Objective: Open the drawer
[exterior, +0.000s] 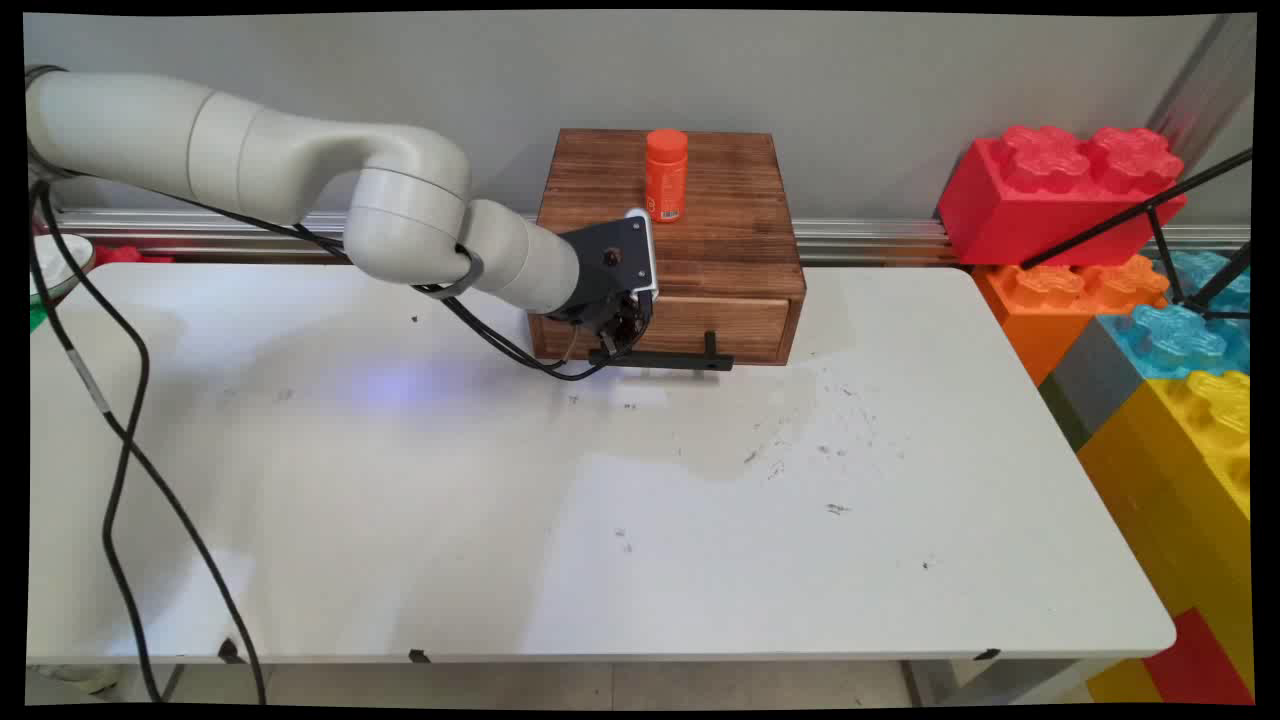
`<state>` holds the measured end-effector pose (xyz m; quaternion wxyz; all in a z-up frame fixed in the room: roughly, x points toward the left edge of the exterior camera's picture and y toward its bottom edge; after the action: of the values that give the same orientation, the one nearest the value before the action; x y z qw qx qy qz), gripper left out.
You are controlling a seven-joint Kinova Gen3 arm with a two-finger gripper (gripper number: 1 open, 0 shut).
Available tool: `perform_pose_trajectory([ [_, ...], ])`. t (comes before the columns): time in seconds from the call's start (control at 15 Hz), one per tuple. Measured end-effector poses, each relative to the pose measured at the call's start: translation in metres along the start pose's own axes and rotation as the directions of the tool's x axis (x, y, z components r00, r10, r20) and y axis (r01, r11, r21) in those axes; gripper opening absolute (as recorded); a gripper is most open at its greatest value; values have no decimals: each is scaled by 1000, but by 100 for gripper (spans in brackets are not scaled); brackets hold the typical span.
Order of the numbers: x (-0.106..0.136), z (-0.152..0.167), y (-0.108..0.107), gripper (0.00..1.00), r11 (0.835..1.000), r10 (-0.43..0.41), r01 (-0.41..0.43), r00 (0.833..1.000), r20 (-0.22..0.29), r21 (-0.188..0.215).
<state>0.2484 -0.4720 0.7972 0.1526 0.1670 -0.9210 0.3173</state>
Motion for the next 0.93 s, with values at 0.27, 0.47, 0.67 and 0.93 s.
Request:
perform_pose_trajectory([
  [0.27,3,-9,-1,0,1000,-14,14,1000,-13,-18],
  [0.47,6,-19,-4,0,999,-32,31,999,-25,-38],
  [0.67,14,-31,-9,0,996,-52,49,998,-44,-78],
  [0.93,23,-43,-18,100,989,-74,66,996,-55,-131],
])
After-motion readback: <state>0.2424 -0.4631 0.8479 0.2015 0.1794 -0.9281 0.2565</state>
